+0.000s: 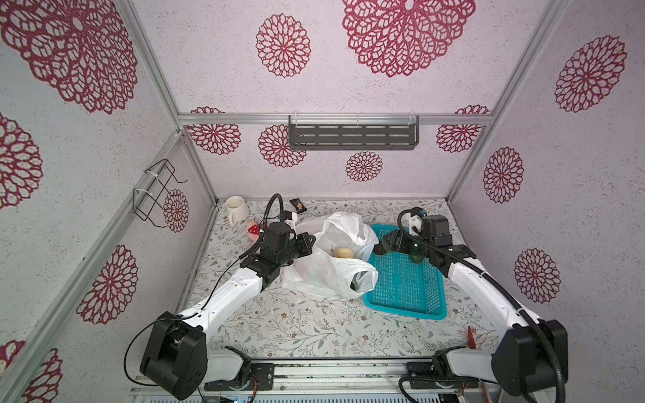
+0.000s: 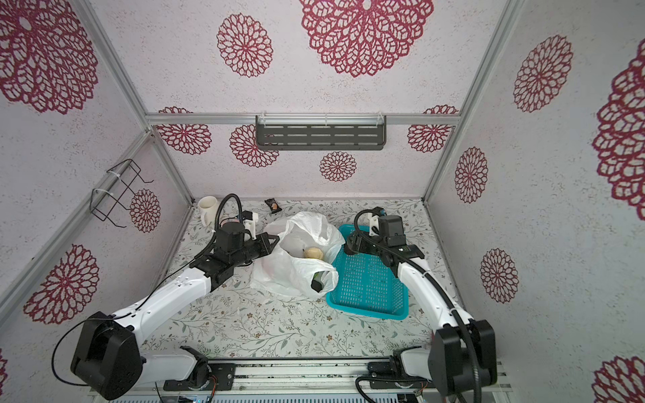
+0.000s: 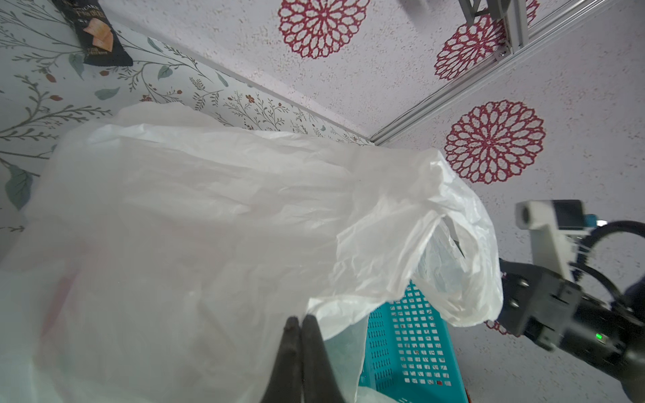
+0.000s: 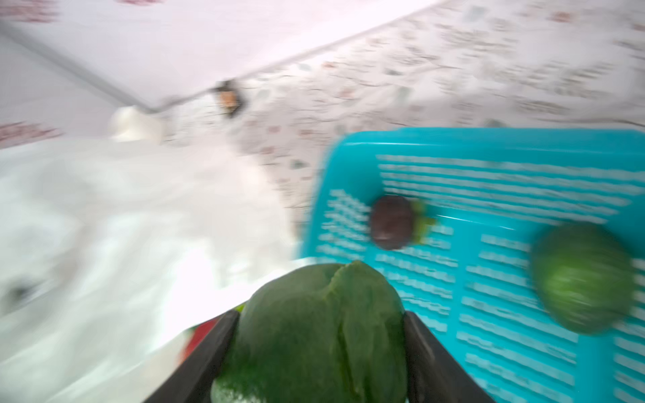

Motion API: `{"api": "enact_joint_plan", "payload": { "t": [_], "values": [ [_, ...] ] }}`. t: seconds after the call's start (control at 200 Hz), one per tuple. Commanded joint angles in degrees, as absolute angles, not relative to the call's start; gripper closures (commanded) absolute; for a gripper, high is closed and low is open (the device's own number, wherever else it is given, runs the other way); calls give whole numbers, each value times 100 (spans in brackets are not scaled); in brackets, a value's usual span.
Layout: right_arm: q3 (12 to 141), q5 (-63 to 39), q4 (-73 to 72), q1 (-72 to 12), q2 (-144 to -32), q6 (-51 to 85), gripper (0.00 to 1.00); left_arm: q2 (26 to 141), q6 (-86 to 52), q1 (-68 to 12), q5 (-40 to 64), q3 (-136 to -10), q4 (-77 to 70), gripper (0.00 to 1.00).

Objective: Place the fruits into the plastic bag
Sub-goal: Pick up the fruit from the bin, then place the fruit in the plastic bag.

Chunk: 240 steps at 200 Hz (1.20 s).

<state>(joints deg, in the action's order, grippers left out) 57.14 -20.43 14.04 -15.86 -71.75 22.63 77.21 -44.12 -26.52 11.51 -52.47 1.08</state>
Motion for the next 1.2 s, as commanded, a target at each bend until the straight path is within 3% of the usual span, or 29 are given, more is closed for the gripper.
{"api": "enact_joint_plan", "payload": {
  "t": [0.0, 0.17, 0.375, 0.61, 0.655, 0.726, 0.861, 1.196],
  "values": [
    [5548, -3286, 880, -2071, -7052, 2366, 54, 7796, -4392, -2694, 1198, -5378, -26, 100],
    [5584, -3594, 352, -2836, -7552, 2514, 54, 7818, -4412, -2707, 1178, -5396, -40, 100],
    [5988, -3158, 75, -3179, -8471, 2610, 54, 7694, -4377, -2761, 1107, -5402, 92, 100],
    [6823, -3135, 504, -3749, -9506, 2272, 53, 7500, -4342, -2786, 920, -5310, 245, 100],
    [6979, -3137, 638, -3864, -9635, 2173, 47, 7465, -4342, -2791, 853, -5291, 254, 100],
    [7120, -3087, 757, -3984, -9733, 2094, 25, 7395, -4337, -2795, 699, -5258, 271, 100],
    [7120, -2716, 816, -4008, -9550, 2058, 2, 7313, -4246, -2797, 451, -5221, 303, 100],
    [7049, -2168, 1269, -3990, -8581, 1683, 1, 7225, -4218, -2825, 73, -5214, 387, 100]
  ]
}}
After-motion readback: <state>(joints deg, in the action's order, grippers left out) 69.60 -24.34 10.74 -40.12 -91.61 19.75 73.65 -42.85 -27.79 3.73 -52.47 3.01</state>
